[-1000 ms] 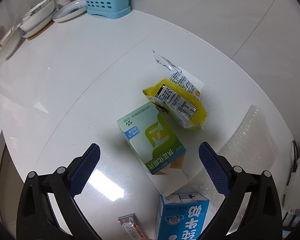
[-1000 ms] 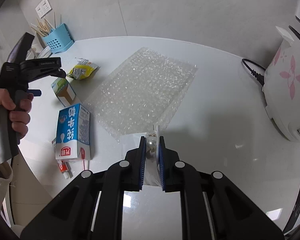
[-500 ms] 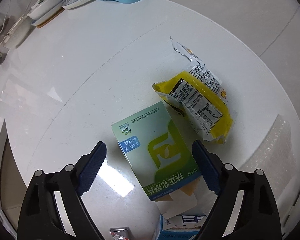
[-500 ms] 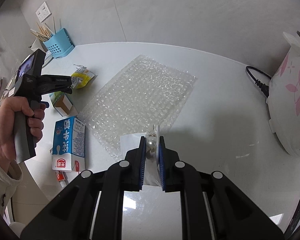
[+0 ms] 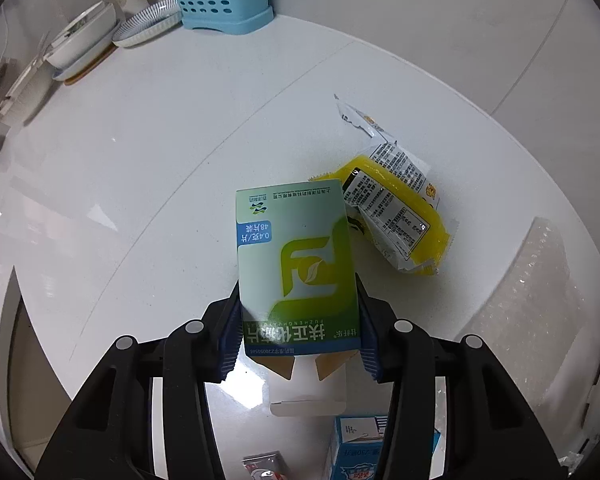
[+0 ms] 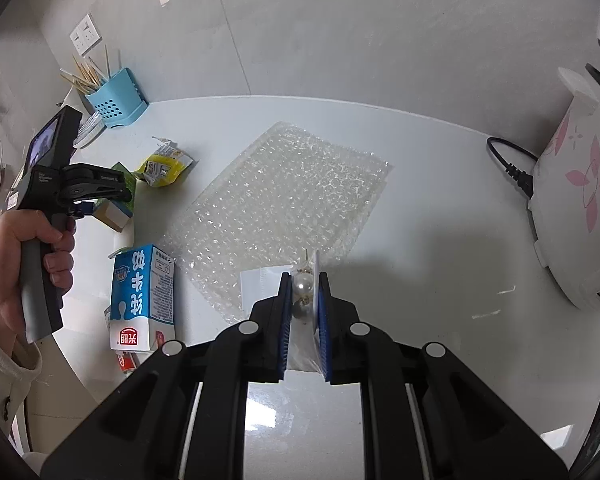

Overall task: Collect trash
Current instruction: 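Carry the green box and clear bag down over the trash basket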

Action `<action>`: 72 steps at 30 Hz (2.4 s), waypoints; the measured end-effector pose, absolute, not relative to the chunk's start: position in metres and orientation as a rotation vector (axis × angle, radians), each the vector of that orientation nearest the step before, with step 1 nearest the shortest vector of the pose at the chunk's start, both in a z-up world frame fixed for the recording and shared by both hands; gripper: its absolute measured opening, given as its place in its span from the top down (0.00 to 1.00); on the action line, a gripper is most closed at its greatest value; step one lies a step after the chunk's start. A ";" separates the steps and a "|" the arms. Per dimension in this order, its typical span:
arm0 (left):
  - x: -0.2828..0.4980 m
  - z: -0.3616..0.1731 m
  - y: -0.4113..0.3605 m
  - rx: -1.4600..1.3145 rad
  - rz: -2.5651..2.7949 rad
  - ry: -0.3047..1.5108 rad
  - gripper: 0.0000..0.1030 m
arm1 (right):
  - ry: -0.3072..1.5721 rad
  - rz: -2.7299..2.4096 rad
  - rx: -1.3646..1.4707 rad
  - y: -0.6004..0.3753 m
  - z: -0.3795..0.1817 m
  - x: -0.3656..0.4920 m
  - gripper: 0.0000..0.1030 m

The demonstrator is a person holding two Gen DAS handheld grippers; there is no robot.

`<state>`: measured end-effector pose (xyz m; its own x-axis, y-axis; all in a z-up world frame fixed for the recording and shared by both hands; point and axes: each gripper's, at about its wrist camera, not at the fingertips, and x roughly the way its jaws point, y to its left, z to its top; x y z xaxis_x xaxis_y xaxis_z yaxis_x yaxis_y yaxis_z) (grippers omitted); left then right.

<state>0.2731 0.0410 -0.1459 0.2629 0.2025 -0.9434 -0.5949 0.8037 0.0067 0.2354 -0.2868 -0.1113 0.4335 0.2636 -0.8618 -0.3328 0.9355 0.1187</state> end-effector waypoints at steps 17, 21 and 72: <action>0.185 -0.069 0.053 -0.318 0.395 1.033 0.54 | 0.804 0.291 -0.020 -0.248 -0.056 0.167 0.89; 0.153 -0.053 0.063 -0.299 0.362 1.006 0.54 | 0.768 0.282 -0.005 -0.230 -0.046 0.142 0.89; -0.130 -0.183 0.088 -0.180 0.096 1.103 0.54 | 0.865 0.137 -0.023 -0.123 -0.167 -0.146 0.89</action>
<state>-0.1304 0.0882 -0.1833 0.4491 -0.0123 -0.8934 -0.1662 0.9813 -0.0970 -0.1456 -0.1226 -0.1668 0.6403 0.1107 -0.7601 -0.1291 0.9910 0.0357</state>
